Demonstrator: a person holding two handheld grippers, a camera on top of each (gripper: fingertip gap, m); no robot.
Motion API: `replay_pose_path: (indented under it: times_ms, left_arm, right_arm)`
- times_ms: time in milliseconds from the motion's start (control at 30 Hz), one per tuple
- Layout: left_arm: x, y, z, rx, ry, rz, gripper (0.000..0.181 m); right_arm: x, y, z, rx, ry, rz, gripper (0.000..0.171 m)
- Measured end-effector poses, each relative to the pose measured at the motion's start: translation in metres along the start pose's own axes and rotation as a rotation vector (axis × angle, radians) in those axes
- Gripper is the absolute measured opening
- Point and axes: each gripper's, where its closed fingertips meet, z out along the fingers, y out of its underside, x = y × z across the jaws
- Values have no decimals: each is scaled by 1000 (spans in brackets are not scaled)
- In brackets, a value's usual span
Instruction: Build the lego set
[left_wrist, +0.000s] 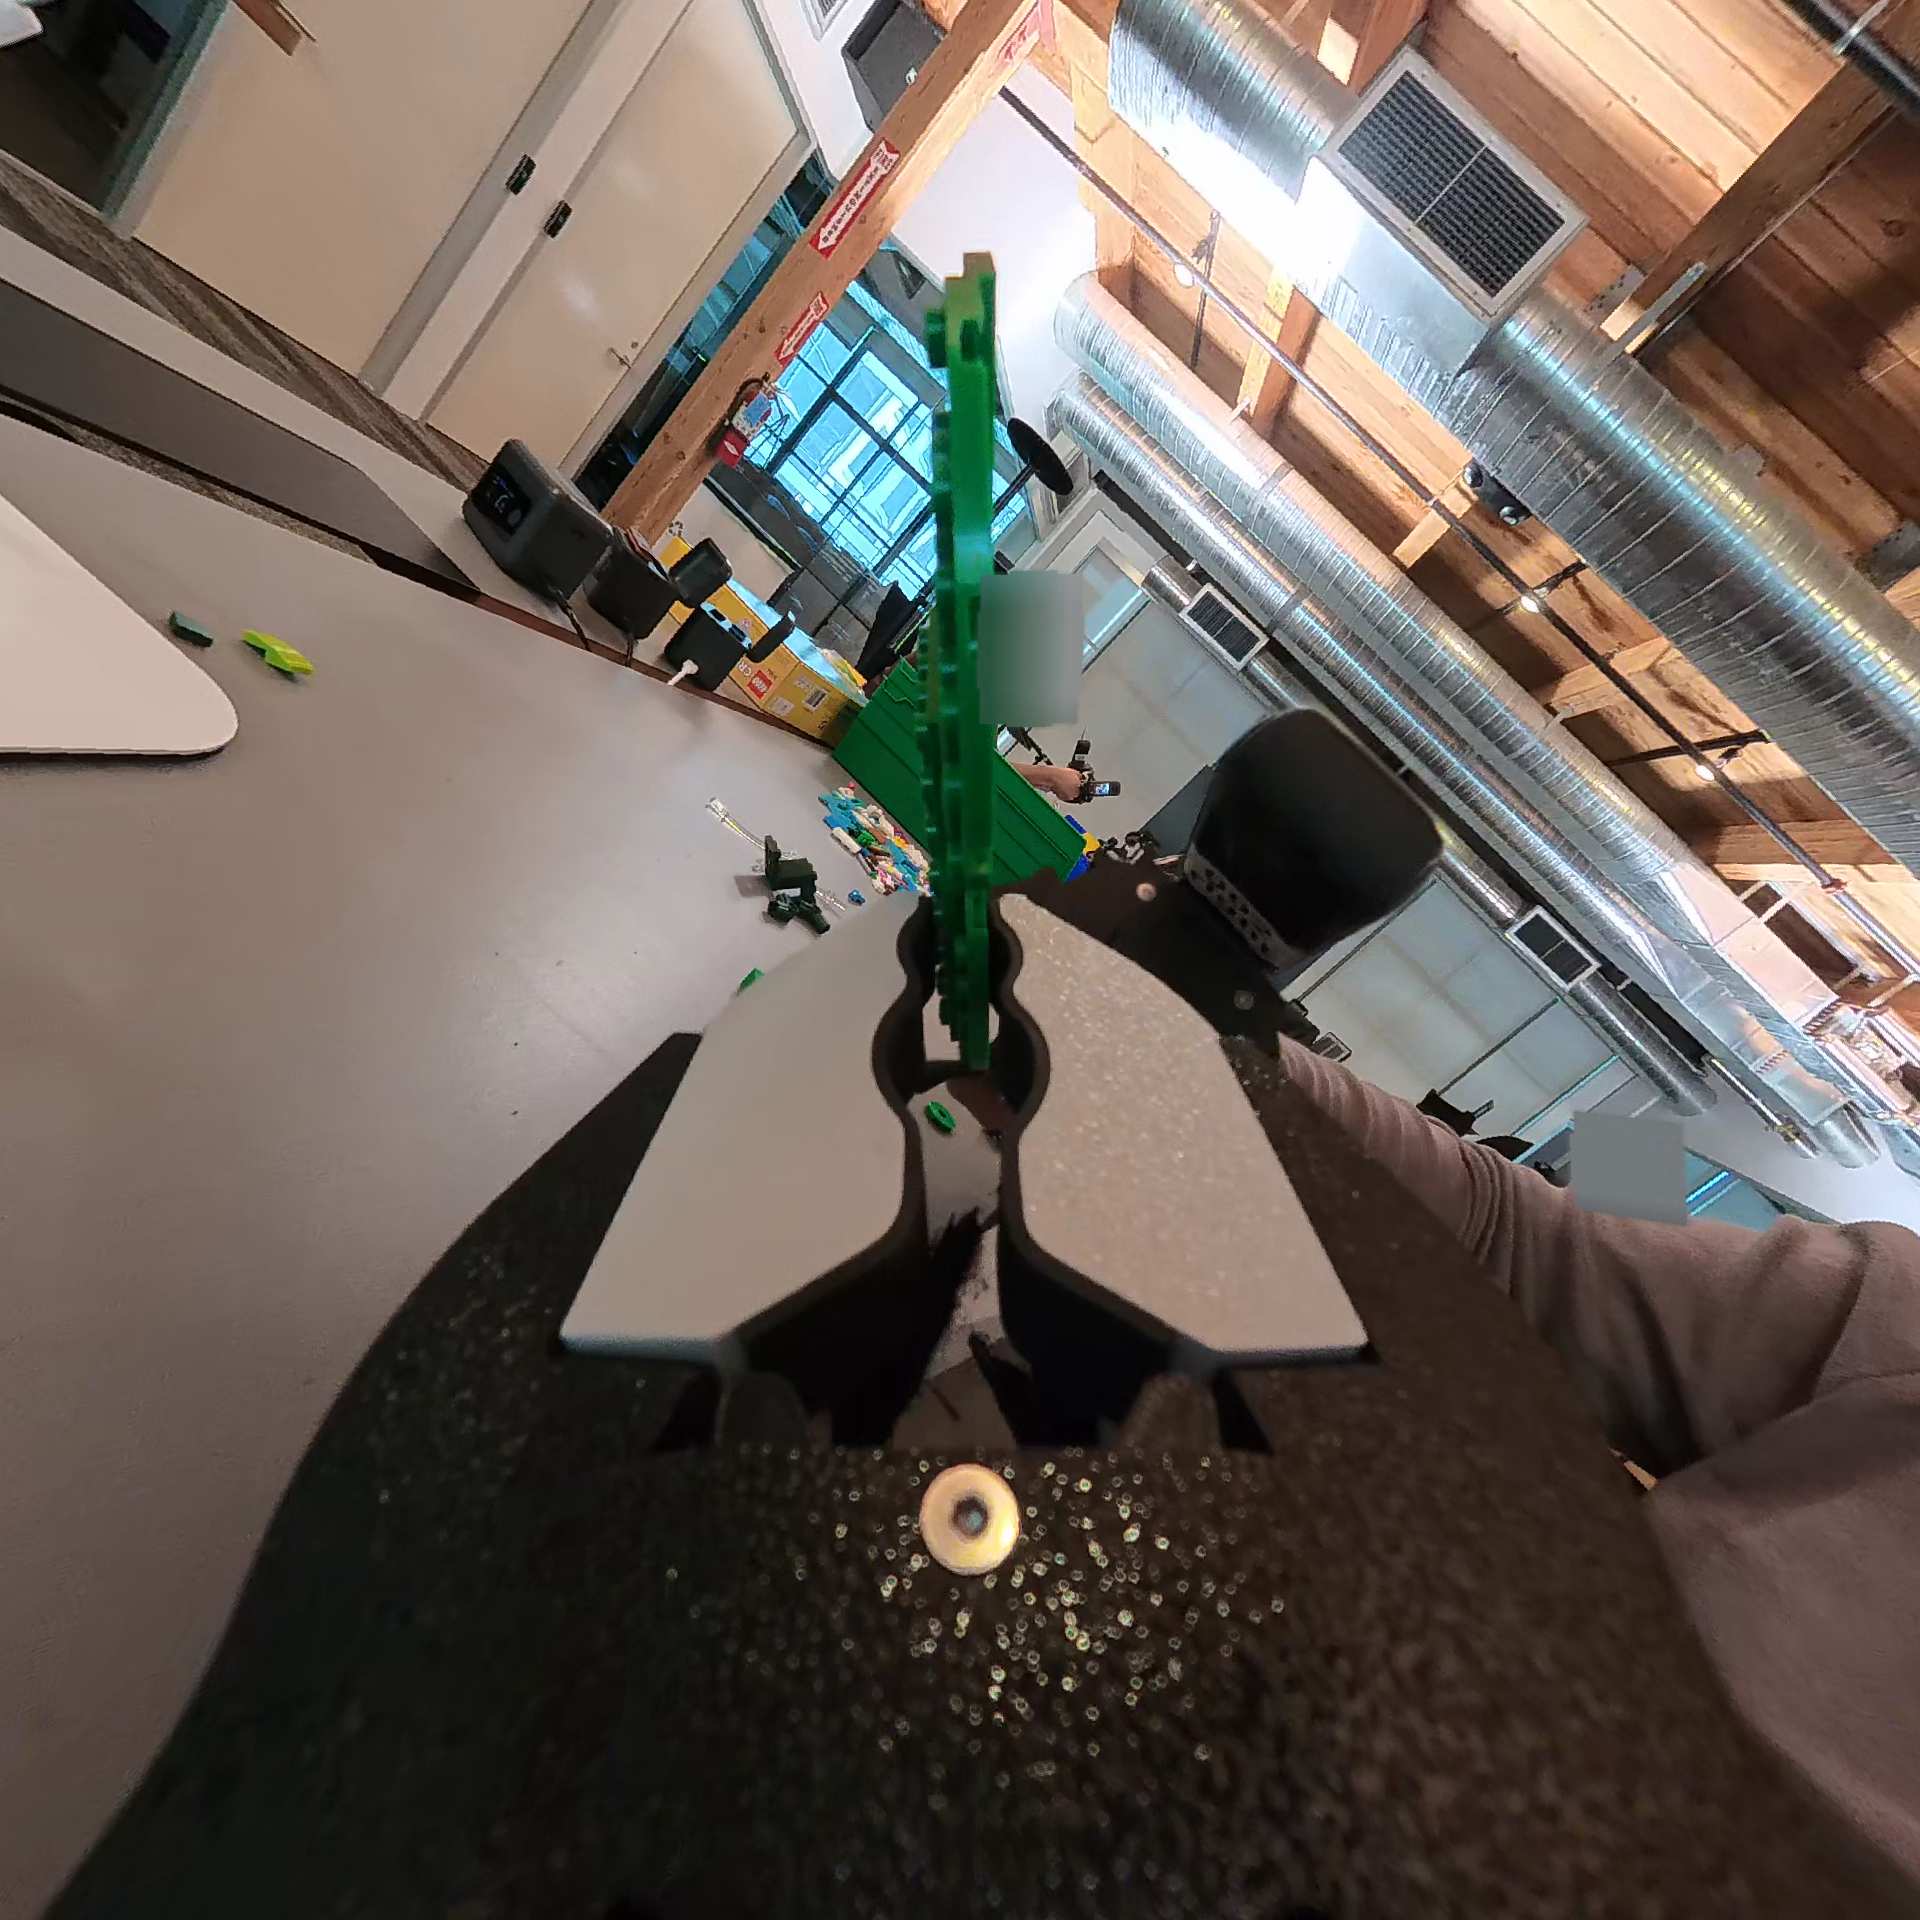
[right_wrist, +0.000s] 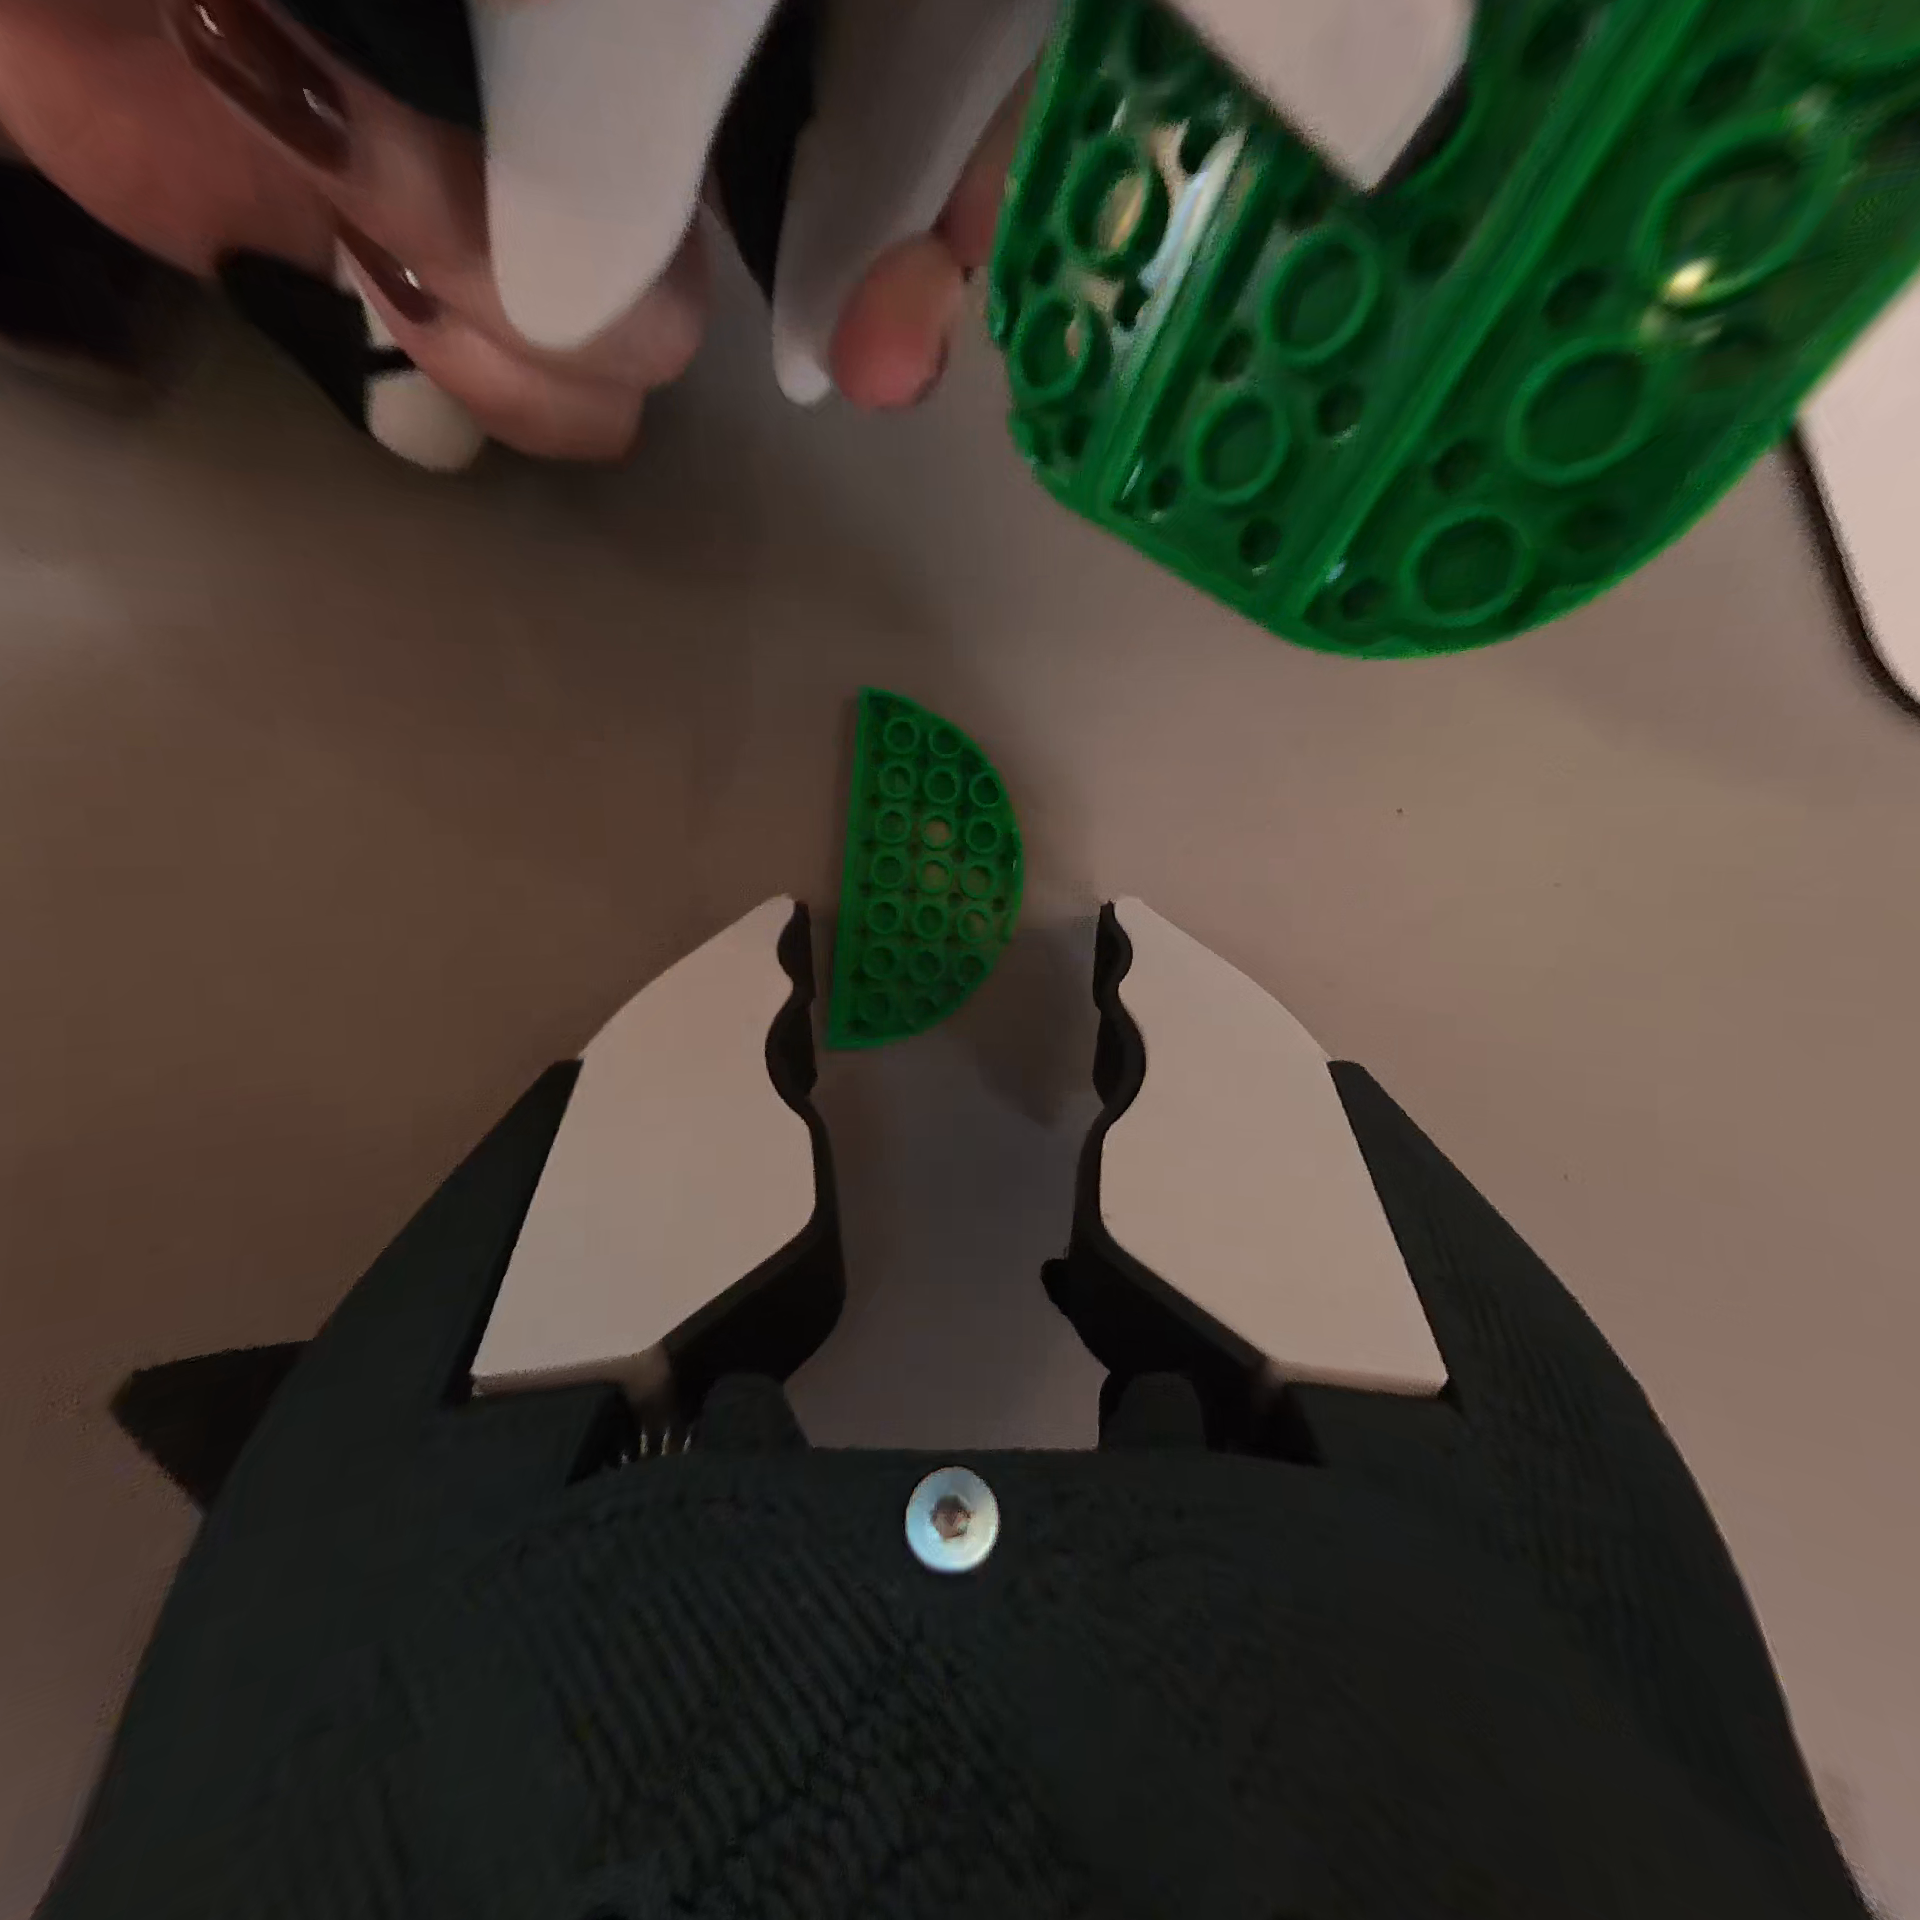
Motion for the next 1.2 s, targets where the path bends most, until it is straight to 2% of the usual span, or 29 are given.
replay_pose_path:
  times_ms: [33,100,233,333,433,600,700,767,933,1067,1200]
  left_arm:
    - [0,0,0,0,0,0,8]
    - [1,0,0,1,2,0,8]
    - [5,-2,0,22,21,-1,8]
    - [11,-5,0,74,42,-29,8]
    - [24,-9,1,185,69,-61,8]
    - [51,-11,12,445,-11,30,8]
    - [72,0,25,583,-8,20,8]
    - [88,16,38,627,1,28,8]
    - [118,58,70,659,-30,53,8]
    - [128,88,75,660,-98,21,8]
    - [137,108,64,723,-86,-70,8]
  right_arm:
    - [0,-2,0,7,-5,14,45]
    - [-1,-1,1,-5,-16,40,30]
    - [2,3,-1,-5,2,56,30]
    - [6,7,-17,51,67,63,30]
    - [20,9,-57,154,218,74,30]
    - [33,-6,-152,382,492,46,29]
    - [18,-24,-195,494,565,-25,30]
    - [1,-35,-209,524,587,-108,30]
    - [-30,-42,-214,413,667,-341,29]
    - [-58,-35,-201,386,523,-341,30]
    - [-74,-23,-185,323,456,-329,30]
